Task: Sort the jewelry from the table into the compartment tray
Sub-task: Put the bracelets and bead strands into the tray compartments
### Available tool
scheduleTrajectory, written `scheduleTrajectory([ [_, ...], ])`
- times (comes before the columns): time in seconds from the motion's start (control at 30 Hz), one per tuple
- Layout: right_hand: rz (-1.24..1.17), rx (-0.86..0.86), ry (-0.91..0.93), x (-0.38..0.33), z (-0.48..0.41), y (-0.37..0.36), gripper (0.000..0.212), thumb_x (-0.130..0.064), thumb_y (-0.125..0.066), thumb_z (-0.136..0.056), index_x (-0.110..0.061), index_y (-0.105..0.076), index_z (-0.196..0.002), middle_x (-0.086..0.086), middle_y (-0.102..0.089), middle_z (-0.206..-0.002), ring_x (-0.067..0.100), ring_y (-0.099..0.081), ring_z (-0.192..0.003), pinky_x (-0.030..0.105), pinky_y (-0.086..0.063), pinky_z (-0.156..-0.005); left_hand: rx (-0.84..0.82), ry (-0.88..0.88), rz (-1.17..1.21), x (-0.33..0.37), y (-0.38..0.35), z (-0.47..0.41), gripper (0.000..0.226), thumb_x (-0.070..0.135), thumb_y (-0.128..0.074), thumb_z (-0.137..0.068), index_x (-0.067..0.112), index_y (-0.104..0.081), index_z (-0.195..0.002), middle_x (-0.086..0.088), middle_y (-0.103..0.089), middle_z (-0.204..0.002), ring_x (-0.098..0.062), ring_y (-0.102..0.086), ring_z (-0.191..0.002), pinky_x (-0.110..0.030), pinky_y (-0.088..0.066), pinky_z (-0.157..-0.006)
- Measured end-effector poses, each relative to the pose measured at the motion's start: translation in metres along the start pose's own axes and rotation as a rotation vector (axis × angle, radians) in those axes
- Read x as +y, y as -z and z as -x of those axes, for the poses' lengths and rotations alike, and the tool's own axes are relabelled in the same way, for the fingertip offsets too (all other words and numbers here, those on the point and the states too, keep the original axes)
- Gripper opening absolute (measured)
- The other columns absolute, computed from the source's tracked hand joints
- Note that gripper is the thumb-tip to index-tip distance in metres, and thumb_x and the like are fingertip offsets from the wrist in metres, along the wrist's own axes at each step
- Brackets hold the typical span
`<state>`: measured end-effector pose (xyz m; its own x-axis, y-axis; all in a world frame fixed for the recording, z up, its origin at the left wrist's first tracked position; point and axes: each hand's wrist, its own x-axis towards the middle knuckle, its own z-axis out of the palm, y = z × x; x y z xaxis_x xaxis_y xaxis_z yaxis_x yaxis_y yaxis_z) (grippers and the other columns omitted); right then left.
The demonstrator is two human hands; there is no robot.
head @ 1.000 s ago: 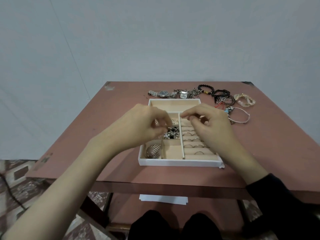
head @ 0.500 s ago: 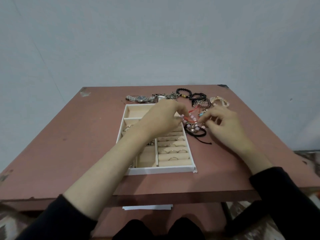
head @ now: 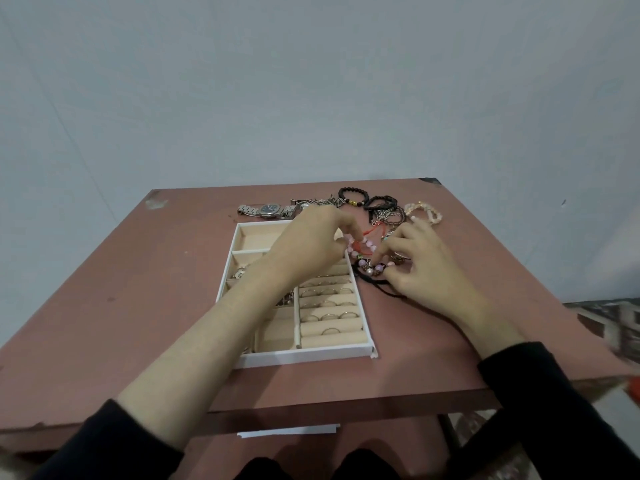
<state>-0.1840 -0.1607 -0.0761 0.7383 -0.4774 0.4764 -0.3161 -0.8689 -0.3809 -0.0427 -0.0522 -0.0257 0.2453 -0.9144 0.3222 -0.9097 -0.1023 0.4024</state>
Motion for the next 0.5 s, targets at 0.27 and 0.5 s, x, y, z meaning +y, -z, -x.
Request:
scheduleTrajectory([
  [0.27, -0.119, 0.268, -0.282, 0.013, -0.008, 0.012, 0.023, 0.003, -0.050, -0.072, -0.016, -0.060, -0.065, -0.006, -0.054, -0.073, 0.008, -0.046, -0.070, 0.013, -0.032, -0.059, -0.032, -0.002, 0.020, 0.004, -0.008, -0.013, 0.027, 0.002, -0.053, -0.084, 0.017, -0.072, -0.095, 0.006, -0.057, -0.087, -0.010, -0.051, -0.087, -0.015, -0.027, -0.064],
  [0.5, -0.069, 0.157, -0.341, 0.050, -0.030, 0.026, 0.016, -0.010, -0.062, -0.081, -0.023, -0.069, -0.075, 0.002, -0.062, -0.084, 0.013, -0.052, -0.072, 0.026, -0.042, -0.067, -0.131, 0.028, -0.007, 0.007, -0.026, -0.038, 0.013, 0.008, -0.060, -0.082, 0.011, -0.069, -0.091, -0.007, -0.068, -0.097, -0.022, -0.063, -0.084, -0.034, -0.052, -0.078],
])
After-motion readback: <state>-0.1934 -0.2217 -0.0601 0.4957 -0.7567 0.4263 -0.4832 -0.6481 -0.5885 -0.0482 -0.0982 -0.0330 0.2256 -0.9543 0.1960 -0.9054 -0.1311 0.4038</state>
